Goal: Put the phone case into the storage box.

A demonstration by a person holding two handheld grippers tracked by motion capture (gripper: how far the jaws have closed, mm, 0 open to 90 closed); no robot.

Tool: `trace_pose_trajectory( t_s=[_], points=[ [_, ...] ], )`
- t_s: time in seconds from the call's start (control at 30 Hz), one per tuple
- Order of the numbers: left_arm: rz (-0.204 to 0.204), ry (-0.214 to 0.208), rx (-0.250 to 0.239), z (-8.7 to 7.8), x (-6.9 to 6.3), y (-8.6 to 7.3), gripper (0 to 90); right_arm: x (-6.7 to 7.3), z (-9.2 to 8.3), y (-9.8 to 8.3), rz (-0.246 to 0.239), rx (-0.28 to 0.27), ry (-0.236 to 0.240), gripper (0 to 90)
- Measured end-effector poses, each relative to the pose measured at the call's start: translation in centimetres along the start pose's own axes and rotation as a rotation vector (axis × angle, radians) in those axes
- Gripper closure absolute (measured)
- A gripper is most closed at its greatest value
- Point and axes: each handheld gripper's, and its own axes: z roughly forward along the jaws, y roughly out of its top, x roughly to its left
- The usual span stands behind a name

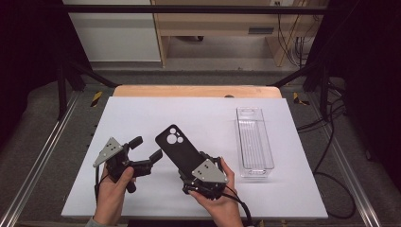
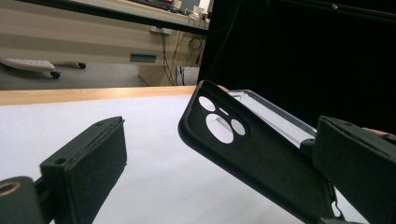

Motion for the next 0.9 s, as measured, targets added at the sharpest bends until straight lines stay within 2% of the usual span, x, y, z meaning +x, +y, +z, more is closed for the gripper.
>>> trace_pose_trajectory(
  t_s=[0.33,0.5,0.6,0.63,0.67,0.7,0.9],
  points=[
    [-0.044,-0.002,0.006,0.4,0.1,-0.8,7.8,0.6,-0.1,0.1,-0.021,-0.016,-0.01,16.4],
    [-0.125,-0.027,-0.002,0.6,0.7,-1.3,15.3,1.1,-0.2,0.3,-0.04,-0.039,-0.005,16.4],
    [-0.184,-0.069,-0.003,0.7,1.1,-1.6,22.3,1.3,-0.1,0.2,-0.045,-0.039,0.002,16.4],
    [-0.219,-0.091,-0.012,0.7,1.2,-1.7,25.1,1.3,-0.1,0.1,-0.046,-0.039,0.005,16.4],
    [-0.219,-0.091,-0.012,0.7,1.2,-1.7,28.0,1.3,-0.1,0.1,-0.046,-0.039,0.005,16.4],
    [-0.265,-0.118,-0.023,0.7,1.5,-1.8,30.6,1.5,0.0,0.1,-0.048,-0.041,0.009,16.4],
    [-0.279,-0.119,-0.028,0.6,1.7,-2.0,41.0,1.7,0.1,0.0,-0.053,-0.041,0.019,16.3]
  ],
)
